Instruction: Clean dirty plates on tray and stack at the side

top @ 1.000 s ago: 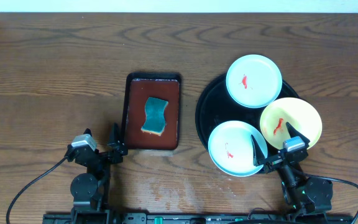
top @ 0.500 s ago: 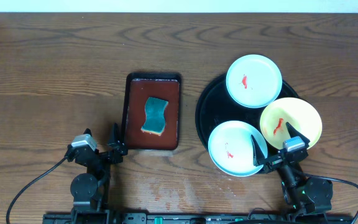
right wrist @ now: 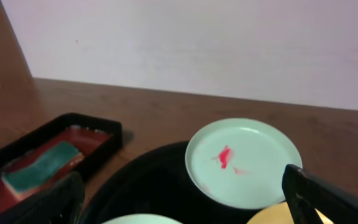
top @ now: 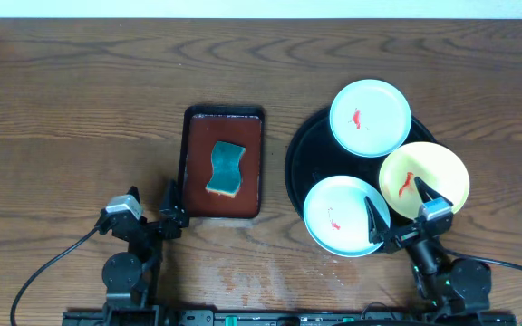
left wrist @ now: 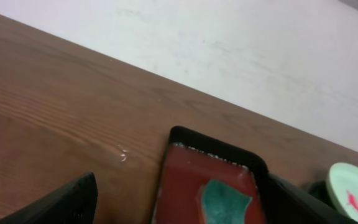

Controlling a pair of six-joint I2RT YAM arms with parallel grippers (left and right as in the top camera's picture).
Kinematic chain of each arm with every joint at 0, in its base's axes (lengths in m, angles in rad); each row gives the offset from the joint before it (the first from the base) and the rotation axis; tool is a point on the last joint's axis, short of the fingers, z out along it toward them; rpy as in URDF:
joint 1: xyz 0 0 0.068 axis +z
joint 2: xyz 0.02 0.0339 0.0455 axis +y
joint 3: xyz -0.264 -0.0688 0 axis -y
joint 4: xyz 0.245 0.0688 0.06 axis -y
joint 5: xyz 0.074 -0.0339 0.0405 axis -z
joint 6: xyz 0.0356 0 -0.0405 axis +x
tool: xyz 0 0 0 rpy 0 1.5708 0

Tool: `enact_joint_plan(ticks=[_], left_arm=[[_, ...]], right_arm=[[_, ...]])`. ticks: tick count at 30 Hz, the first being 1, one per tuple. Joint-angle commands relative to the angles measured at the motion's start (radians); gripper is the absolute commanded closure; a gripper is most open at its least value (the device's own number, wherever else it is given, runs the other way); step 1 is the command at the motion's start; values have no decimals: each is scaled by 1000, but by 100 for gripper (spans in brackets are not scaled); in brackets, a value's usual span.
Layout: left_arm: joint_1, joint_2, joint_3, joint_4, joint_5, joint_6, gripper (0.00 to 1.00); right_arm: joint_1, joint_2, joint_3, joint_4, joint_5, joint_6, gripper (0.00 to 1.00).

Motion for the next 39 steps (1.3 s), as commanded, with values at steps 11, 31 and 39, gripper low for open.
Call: enact_joint_plan(ticks=[11, 31, 39], left_arm=[[4, 634, 777, -552, 171, 52, 15], [4, 964, 1074, -899, 249, 51, 15], [4, 965, 1074, -903, 249, 51, 15]], right_arm=[[7, 628, 735, -555, -17, -28, 1], [-71, 1301, 811, -1011, 70, 246, 37], [-75, 1505, 694, -816, 43, 265, 70]])
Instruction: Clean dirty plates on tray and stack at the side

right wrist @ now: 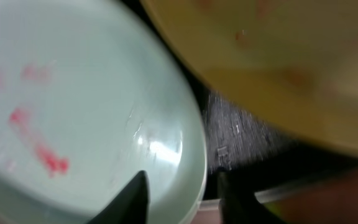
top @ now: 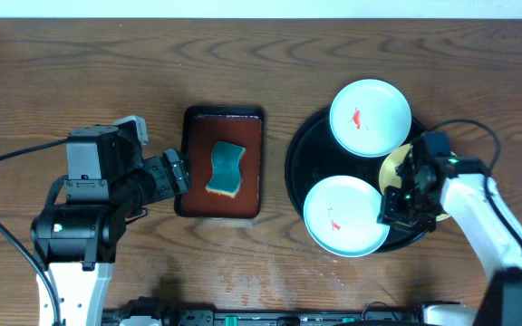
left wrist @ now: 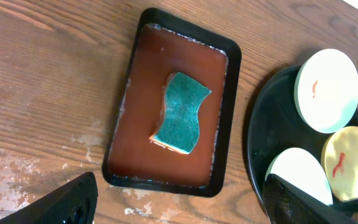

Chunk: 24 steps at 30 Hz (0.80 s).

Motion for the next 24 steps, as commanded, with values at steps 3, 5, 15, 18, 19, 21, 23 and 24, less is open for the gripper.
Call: enact_joint_plan(ticks=[3, 5, 15, 18, 19, 21, 23, 24], left_arm=[[4, 5, 21, -2, 13, 18, 15], [4, 11, 21, -2, 13, 18, 15], [-10, 71, 21, -4, 16, 26, 16], [-44, 86, 21, -3, 16, 50, 16], [-57, 93, 21, -3, 15, 67, 16], [-87, 114, 19, -1, 11, 85, 16], [-115, 148, 14, 2, 4, 87, 16], [-124, 164, 13, 2, -5, 87, 16]], right_arm=[[-7, 83, -36, 122, -24, 49, 80], [-7, 86, -36, 170, -23, 59, 93], [-12, 58, -33, 486, 44, 39, 99], [-1, 58, -33, 476, 37, -13, 99], [6, 58, -33, 463, 32, -25, 99], [34, 58, -35, 431, 34, -35, 99], [60, 58, -37, 404, 37, -39, 99], [69, 58, -38, 396, 38, -39, 99]])
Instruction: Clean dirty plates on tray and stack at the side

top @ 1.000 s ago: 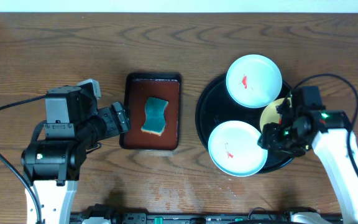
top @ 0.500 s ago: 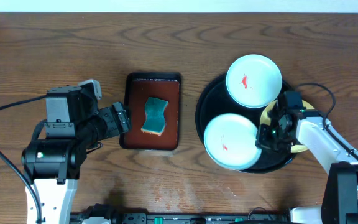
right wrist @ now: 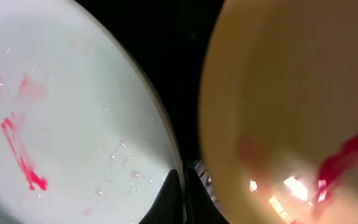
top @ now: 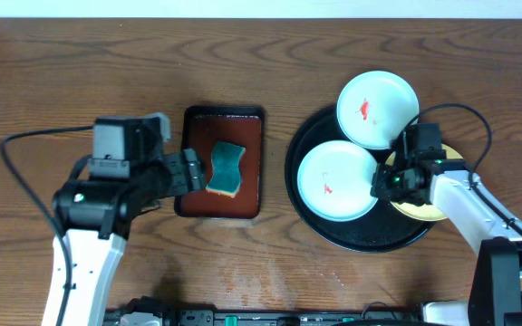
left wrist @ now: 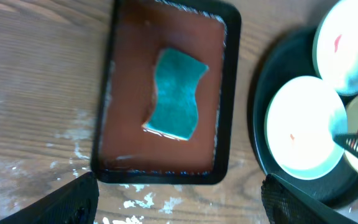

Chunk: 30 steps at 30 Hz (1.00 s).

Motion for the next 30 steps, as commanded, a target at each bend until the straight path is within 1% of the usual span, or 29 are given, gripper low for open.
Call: enact_joint_plan(ticks=[1, 4, 7, 10, 11, 13, 15, 19, 20, 22, 24, 26, 27, 30], left_arm=[[-37, 63, 13, 1, -19, 35, 16], [-50, 136, 13, 10, -48, 18, 17], [-50, 225, 13, 37, -47, -14, 23], [-66, 329, 13, 72, -47, -14, 29], [-76, 365, 13, 87, -47, -13, 30], [-102, 444, 13, 127, -47, -12, 30], [-130, 525, 13, 169, -47, 14, 30], [-162, 651, 13, 230, -88, 20, 36], [-166, 674, 13, 243, -99, 20, 40], [-167, 723, 13, 275, -114, 20, 54], [-167, 766, 13, 301, -115, 19, 64], [-167, 799, 13, 312, -115, 19, 86], [-167, 808, 14, 311, -115, 19, 92], [-167, 799, 18, 287, -116, 19, 92]], right_arm=[[46, -16, -5, -21, 19, -37, 99], [64, -16, -12, -20, 45, -17, 99], [63, -16, -12, -18, 53, -11, 98], [63, -16, -12, -8, 56, -11, 93], [63, -16, -12, -5, 56, -11, 93], [63, -16, -12, 2, 56, -11, 89], [63, -16, -12, 6, 56, -11, 89], [63, -16, -12, 5, 56, -11, 88], [63, -16, -12, 5, 56, -12, 88], [63, -16, -12, 7, 57, -11, 88], [63, -16, -12, 10, 63, -11, 87], [63, -16, -12, 12, 63, -11, 88], [63, -16, -12, 12, 63, -11, 88], [63, -16, -12, 9, 64, -12, 88]])
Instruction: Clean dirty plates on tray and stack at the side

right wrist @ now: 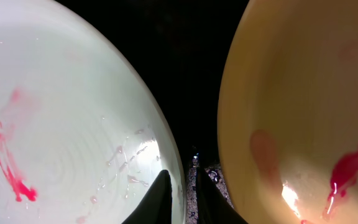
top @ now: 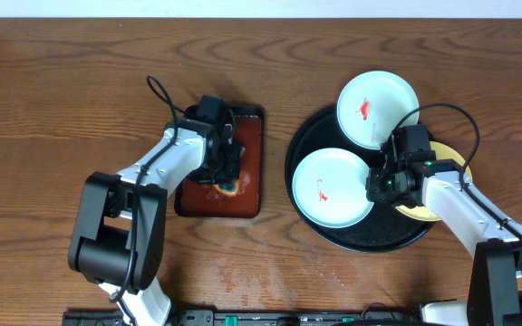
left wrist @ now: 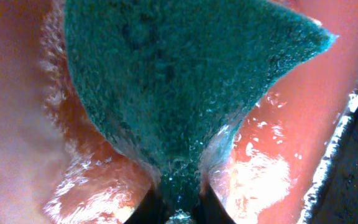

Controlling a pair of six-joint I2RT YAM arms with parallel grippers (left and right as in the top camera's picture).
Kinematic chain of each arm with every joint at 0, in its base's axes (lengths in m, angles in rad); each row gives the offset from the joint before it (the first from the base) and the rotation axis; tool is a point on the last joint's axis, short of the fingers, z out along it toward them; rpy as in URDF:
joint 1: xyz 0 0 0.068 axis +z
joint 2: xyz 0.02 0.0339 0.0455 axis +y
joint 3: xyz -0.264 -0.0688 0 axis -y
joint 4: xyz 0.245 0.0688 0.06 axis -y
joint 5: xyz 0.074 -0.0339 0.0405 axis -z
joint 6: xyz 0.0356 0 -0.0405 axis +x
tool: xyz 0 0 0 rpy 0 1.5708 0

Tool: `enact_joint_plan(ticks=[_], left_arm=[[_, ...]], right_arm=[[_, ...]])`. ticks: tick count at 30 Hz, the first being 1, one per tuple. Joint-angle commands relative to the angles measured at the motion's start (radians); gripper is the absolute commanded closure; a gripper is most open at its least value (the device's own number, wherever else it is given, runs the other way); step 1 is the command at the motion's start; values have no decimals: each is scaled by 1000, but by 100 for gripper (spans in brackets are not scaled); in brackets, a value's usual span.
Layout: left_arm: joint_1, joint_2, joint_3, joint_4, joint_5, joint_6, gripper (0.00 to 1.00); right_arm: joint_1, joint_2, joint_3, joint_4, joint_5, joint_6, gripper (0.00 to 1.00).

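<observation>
A green sponge [left wrist: 185, 81] lies in foamy red-brown water in the black rectangular tray [top: 252, 206]. My left gripper [top: 226, 168] is down in that tray, shut on the sponge's near end; it shows as [left wrist: 176, 208] in the left wrist view. On the round black tray [top: 361, 234] sit a pale green plate [top: 329, 186] smeared red, a second smeared pale green plate [top: 377, 107] behind it, and a yellow plate [right wrist: 303, 93] with a red streak, mostly under my right arm. My right gripper [right wrist: 181, 194] is shut on the near green plate's right rim.
The wooden table [top: 62, 91] stretches left of and behind both trays. Whitish residue [top: 243, 263] marks the wood in front of the rectangular tray. Cables loop off both arms.
My left gripper was open above the table beside the rectangular tray; now it is down in the tray, shut on the sponge. The right gripper still holds the plate's rim, the plate slightly further left.
Both arms rested open at the table's near edge. Then the left was raised beside the sponge tray and the right was open at the near green plate's right rim. Then the right was shut on that rim, the plate moved toward the tray's middle. Now the left holds the sponge.
</observation>
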Motion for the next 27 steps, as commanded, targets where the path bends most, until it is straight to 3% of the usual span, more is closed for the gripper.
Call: enact_joint_plan(ticks=[1, 3, 5, 7, 14, 18, 20, 21, 25, 27], left_arm=[[3, 40, 4, -14, -52, 0, 92], [3, 14, 26, -55, -52, 0, 92], [3, -13, 47, -95, -52, 0, 71], [3, -47, 55, -112, -51, 0, 62], [-6, -56, 26, -50, -56, 1, 60], [-8, -3, -49, 59, -55, 0, 65], [-8, 19, -59, 63, -56, 0, 78], [-8, 29, -60, 59, -55, 0, 90], [-8, 30, -46, 24, -55, -3, 92], [-8, 13, 14, -61, -55, -3, 93]], right_arm=[[16, -16, -6, 2, 11, -8, 88], [16, -16, -6, 4, 12, -24, 87], [16, -16, -6, 7, 29, -24, 87], [16, -16, -6, 8, 61, -24, 87], [16, -16, -7, 37, 59, -85, 87], [16, -15, -11, 38, 24, -121, 86], [16, -15, -17, 43, 24, -121, 85], [16, -15, -22, 47, 21, -121, 85], [16, -15, -65, 106, -48, -120, 86], [16, -14, -104, 145, -43, -91, 92]])
